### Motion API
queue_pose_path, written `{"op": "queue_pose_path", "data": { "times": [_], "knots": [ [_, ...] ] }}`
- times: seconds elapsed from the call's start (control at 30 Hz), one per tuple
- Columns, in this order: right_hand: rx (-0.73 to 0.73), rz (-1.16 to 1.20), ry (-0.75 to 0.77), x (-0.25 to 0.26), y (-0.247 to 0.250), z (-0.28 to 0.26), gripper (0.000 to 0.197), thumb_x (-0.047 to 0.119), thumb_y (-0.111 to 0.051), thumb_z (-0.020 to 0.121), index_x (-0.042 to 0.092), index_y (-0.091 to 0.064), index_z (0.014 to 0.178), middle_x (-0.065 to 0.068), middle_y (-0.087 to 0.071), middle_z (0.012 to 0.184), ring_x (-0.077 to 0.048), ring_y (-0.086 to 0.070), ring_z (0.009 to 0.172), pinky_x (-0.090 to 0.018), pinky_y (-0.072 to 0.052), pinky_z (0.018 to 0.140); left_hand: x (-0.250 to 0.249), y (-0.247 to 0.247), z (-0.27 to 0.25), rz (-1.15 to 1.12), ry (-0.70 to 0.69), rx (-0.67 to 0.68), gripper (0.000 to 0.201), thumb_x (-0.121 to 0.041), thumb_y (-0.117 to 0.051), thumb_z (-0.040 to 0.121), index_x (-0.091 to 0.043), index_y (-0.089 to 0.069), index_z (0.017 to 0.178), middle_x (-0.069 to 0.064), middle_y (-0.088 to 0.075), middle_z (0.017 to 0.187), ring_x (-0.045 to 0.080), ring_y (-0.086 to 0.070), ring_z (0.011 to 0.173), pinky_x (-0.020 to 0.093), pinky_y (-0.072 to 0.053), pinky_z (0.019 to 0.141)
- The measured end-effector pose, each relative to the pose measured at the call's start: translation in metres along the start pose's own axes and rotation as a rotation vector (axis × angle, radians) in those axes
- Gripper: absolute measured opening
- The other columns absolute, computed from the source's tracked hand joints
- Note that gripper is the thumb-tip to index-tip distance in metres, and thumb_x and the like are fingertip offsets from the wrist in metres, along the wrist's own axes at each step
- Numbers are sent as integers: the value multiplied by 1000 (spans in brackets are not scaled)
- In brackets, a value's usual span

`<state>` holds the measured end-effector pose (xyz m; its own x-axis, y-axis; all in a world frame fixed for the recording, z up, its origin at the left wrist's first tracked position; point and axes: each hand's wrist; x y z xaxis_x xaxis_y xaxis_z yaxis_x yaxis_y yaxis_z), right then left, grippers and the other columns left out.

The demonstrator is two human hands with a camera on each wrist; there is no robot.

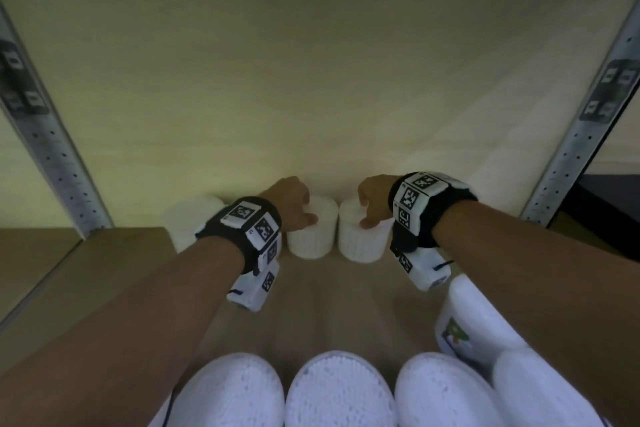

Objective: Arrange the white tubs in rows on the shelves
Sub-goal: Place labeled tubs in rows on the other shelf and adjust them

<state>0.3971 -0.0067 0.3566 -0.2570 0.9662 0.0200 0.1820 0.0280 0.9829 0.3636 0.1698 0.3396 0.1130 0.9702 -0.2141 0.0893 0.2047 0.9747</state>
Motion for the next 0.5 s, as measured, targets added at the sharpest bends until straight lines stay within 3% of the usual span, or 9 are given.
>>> {"op": "queue_pose_path", "data": {
  "times": [0.23, 0.33, 0.4, 0.5],
  "knots": [
    [-7, -27, 17, 2, -2, -2, 52, 29, -72, 82, 11, -57, 128, -11, -58, 131, -28, -57, 121, -32, -47, 92, -3, -1, -2, 5, -17, -10, 52, -34, -55, 94, -4, -46, 135, 13, -39, 142, 25, -41, 130, 29, -34, 103],
    [96, -44, 47, 4, 2, -5, 48, 13, -61, 92, 2, -50, 137, -15, -48, 143, -28, -49, 130, -29, -43, 98, -4, 0, -5, 8, -15, -5, 52, -33, -55, 94, -2, -46, 135, 14, -40, 142, 27, -42, 130, 29, -35, 103],
    [125, -29, 83, 3, 8, -8, 48, 0, -59, 89, 6, -51, 136, -11, -43, 146, -27, -48, 130, -26, -43, 92, -4, 1, -6, 15, -12, 0, 53, -34, -55, 94, -2, -46, 135, 14, -40, 142, 27, -43, 130, 30, -35, 104],
    [85, 11, 107, 2, 11, -14, 49, -4, -54, 89, 15, -55, 134, -8, -41, 147, -27, -49, 127, -24, -40, 86, -4, -1, -7, 27, -5, 9, 53, -34, -54, 94, -4, -44, 137, 13, -38, 143, 27, -41, 131, 31, -34, 106]
  ]
}}
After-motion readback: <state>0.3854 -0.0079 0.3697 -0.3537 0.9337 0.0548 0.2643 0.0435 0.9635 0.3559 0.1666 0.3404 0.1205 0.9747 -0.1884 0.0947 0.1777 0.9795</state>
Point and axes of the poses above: each hand's wrist, its own z-axis towards the middle knuckle, its own y-axis out of the back of the hand, x = y × z
